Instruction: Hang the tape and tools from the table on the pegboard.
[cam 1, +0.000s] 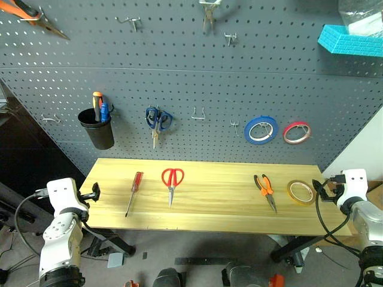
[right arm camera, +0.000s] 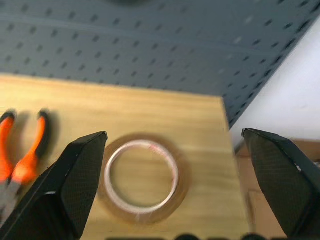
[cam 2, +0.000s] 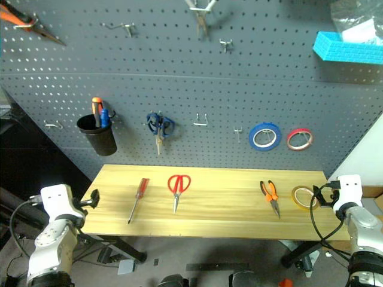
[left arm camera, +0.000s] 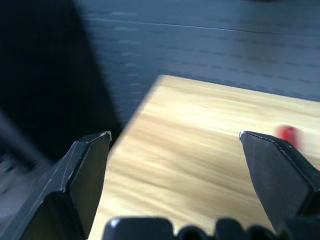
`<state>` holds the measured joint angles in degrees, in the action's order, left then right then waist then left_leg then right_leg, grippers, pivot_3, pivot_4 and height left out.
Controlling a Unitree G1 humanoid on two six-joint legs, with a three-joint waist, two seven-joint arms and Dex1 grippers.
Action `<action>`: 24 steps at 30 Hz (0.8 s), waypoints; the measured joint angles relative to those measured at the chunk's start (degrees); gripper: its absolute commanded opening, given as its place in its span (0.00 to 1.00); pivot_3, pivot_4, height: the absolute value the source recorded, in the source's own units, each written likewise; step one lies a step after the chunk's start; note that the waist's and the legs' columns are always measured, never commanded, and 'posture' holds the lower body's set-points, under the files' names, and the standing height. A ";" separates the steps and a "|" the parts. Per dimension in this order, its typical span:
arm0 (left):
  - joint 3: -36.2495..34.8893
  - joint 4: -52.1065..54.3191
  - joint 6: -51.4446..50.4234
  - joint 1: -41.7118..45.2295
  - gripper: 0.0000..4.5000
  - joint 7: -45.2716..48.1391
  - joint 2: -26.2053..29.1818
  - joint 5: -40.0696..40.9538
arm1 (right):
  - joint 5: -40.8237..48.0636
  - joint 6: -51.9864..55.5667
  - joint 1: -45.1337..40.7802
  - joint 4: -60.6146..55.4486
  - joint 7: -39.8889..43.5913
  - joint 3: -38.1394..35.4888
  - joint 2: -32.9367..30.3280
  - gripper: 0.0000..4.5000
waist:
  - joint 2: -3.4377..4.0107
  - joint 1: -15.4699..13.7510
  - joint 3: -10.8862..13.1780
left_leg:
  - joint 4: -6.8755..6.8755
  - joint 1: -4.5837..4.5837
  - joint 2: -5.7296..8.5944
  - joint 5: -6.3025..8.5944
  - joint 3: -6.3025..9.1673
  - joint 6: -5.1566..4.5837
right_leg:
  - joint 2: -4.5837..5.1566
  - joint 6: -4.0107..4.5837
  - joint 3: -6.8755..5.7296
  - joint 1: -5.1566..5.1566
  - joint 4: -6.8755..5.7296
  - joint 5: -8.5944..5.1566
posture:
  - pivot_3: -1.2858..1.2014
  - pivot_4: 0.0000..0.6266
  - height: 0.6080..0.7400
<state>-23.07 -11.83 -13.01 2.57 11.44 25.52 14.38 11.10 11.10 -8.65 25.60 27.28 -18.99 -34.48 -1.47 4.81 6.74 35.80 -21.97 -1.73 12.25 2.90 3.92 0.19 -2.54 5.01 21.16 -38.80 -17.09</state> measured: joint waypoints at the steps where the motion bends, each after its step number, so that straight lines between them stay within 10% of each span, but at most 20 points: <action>1: 1.86 2.22 -0.28 -0.02 0.98 1.88 0.58 -0.37 | 0.47 1.34 0.73 -2.04 0.81 0.16 -0.12 1.00 | -0.02 0.00 0.56 | 0.01 0.02 0.00 0.00 -0.07 0.00 | 0.00 -0.01 0.09 0.01 -0.02 0.00 | 0.49 0.26 1.00; 11: 20.12 19.79 -7.67 6.41 0.98 20.47 5.96 -0.13 | 0.87 14.77 -2.08 -8.95 5.59 6.51 -3.04 1.00 | -0.07 0.33 5.93 | 0.08 -0.64 -0.01 0.05 -0.55 -0.09 | -0.01 -0.65 0.58 0.81 -0.05 0.31 | 0.48 0.44 1.00; 24: 29.59 24.48 -19.27 17.30 0.98 37.20 10.17 5.84 | -5.11 15.55 -23.57 17.15 8.05 14.16 -3.49 1.00 | -0.25 0.09 11.98 | 0.17 -1.35 0.05 0.17 -0.59 -0.24 | 0.08 -0.55 0.58 1.36 0.09 0.44 | 0.49 0.58 1.00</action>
<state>6.52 12.65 -32.28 19.87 48.64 35.68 20.22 5.99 26.65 -32.22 42.75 35.33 -4.84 -37.96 -1.73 4.90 18.72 35.97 -23.31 -1.68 12.42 2.31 3.68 0.27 -3.09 5.59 22.53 -38.72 -16.66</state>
